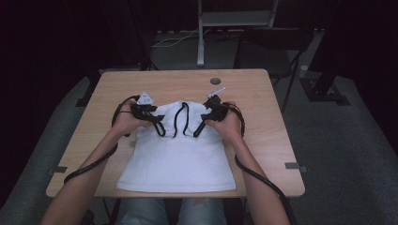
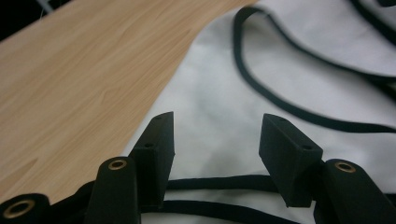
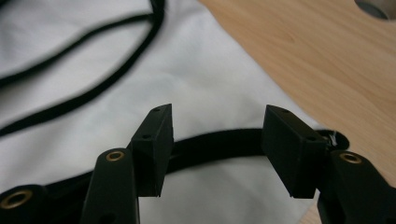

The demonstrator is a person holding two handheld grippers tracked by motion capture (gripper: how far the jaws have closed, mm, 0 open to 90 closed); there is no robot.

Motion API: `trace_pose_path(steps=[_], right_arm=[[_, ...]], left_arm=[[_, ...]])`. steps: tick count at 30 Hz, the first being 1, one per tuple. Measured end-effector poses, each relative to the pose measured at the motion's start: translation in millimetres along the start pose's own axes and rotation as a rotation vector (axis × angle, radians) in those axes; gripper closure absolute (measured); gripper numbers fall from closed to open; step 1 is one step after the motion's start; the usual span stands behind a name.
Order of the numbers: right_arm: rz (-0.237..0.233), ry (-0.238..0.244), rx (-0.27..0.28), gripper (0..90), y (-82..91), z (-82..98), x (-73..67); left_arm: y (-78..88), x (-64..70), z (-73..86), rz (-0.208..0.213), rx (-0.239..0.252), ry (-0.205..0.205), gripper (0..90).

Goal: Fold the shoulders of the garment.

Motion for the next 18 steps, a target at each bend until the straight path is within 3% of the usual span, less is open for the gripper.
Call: trace_pose_path(steps=[5,7,10,18], right_arm=[[0.009,-0.03,-0.024,43.5,-10.7,7.0,4.9],[0.003,-0.043,-0.022,43.3,-11.9,8.4,6.3],[0.003,-0.05,-0.022,43.1,-13.1,8.3,8.6],[0.006,-0.058,-0.005,42.7,-21.5,6.0,15.1]], left_arm=[[-8.2,-8.2,7.0,-0.026,-0.041,0.014,45.6],[-8.3,-11.3,7.9,-0.022,-0.026,0.04,45.5],[-7.7,-13.6,7.4,-0.039,-0.034,0.038,45.5],[-8.2,-24.0,8.6,-0.066,-0.02,0.084,45.6]])
Point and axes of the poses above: each handheld gripper's, and its own axes: y roughly backward along the jaws, z roughly out of its underside, x roughly to its right, the point moved 1 cm from there along -y, roughly forward along the jaws, and after that the axes turned 14 degrees about z, right-handed, at the moved point
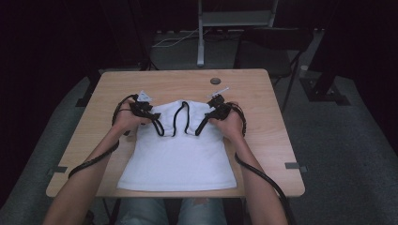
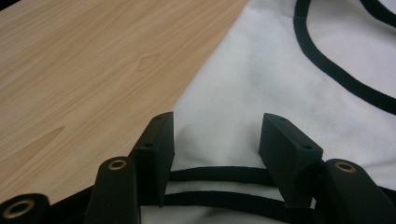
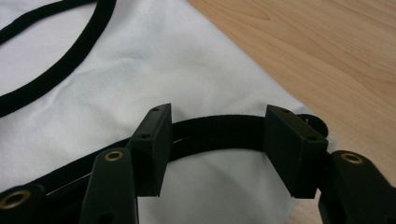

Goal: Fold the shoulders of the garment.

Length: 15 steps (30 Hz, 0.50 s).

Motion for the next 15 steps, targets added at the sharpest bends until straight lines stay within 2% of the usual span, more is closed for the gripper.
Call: trace_pose_path(steps=[8,13,15], right_arm=[[0.021,-0.005,0.003,40.3,-3.5,-2.0,3.3],[0.026,-0.011,0.011,36.4,-1.1,-1.9,2.8],[0.024,-0.026,0.029,32.4,4.2,-0.2,2.4]], left_arm=[[-4.7,-1.7,-4.6,-0.014,0.014,0.005,45.5],[-1.4,-1.4,-8.1,-0.017,0.057,0.025,40.8],[5.3,0.3,-9.8,-0.007,0.096,0.038,38.2]])
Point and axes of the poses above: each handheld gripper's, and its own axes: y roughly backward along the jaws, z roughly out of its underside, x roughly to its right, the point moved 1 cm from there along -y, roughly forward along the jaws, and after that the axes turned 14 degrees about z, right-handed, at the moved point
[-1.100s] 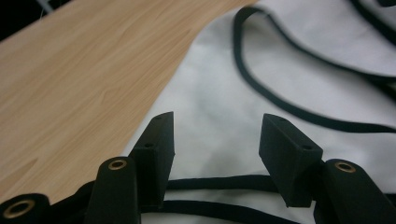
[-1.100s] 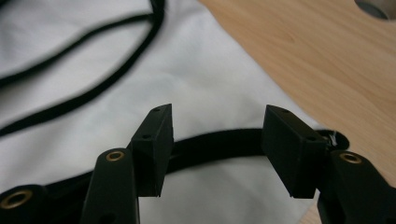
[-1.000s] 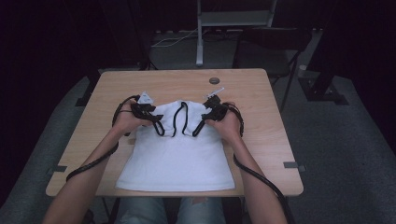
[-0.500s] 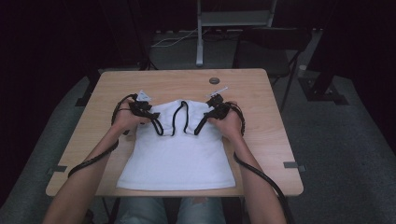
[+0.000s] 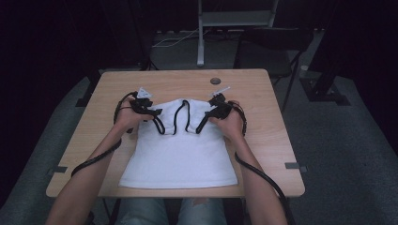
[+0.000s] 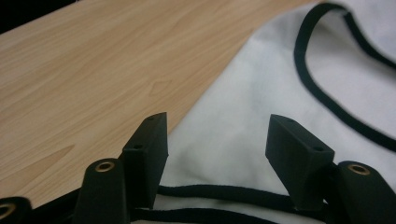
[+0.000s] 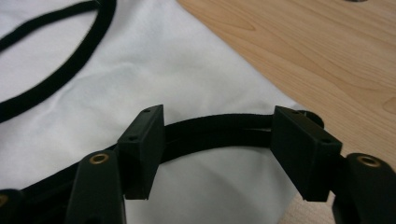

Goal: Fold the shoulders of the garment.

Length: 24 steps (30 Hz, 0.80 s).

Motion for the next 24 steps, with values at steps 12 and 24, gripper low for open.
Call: trace_pose_path(steps=[12,24], right_arm=[[-0.007,-0.06,0.047,20.4,23.9,13.5,17.6],[0.007,-0.108,0.051,13.6,40.6,30.2,44.0]], left_arm=[[41.3,9.3,3.8,0.026,0.101,-0.008,31.1],[71.0,1.5,18.1,-0.019,0.154,0.003,30.8]])
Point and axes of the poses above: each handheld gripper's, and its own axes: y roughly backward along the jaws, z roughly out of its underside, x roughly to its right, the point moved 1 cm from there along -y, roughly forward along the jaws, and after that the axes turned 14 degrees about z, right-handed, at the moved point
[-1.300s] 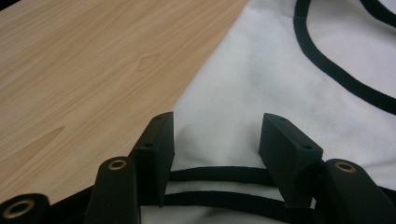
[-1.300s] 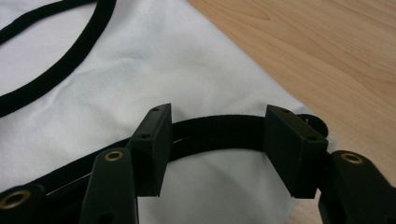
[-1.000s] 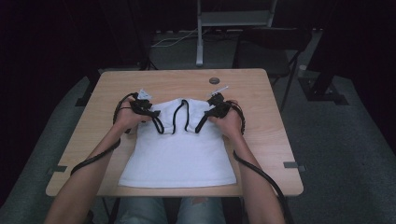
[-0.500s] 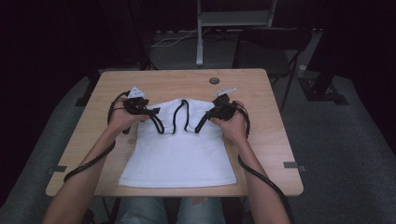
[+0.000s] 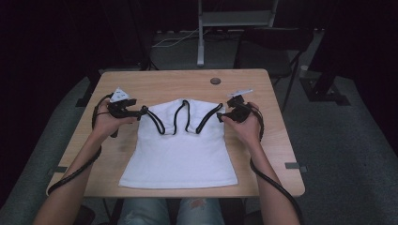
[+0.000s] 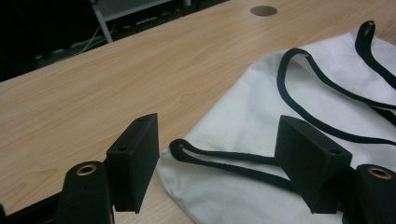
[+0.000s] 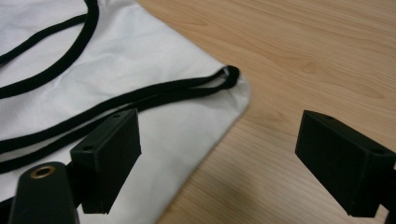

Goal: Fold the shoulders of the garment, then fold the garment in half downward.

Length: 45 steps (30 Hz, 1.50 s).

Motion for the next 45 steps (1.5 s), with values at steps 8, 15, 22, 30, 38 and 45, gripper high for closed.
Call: trace_pose_path(steps=[8,15,22,30,38,45], right_arm=[[0.014,-0.01,-0.001,13.6,5.4,3.5,9.3],[0.014,-0.005,-0.007,13.6,4.6,4.2,8.0],[0.014,-0.004,-0.01,13.6,4.1,-1.5,8.3],[0.021,-0.001,-0.046,13.7,-9.9,-12.5,11.4],[0.029,-0.007,-0.091,15.1,-29.1,-22.9,12.8],[0.038,-0.01,-0.113,19.6,-47.2,-34.4,6.3]], left_arm=[[9.2,-3.9,5.0,-0.018,0.003,0.005,30.8],[9.4,-5.9,9.2,-0.022,-0.004,0.015,30.8],[8.8,-16.4,6.5,-0.036,-0.016,0.031,30.8],[-17.7,-34.1,7.0,-0.051,-0.099,0.052,30.8],[-41.4,-47.3,3.0,-0.055,-0.175,0.077,30.8],[-55.6,-52.0,8.7,-0.045,-0.201,0.117,30.8]])
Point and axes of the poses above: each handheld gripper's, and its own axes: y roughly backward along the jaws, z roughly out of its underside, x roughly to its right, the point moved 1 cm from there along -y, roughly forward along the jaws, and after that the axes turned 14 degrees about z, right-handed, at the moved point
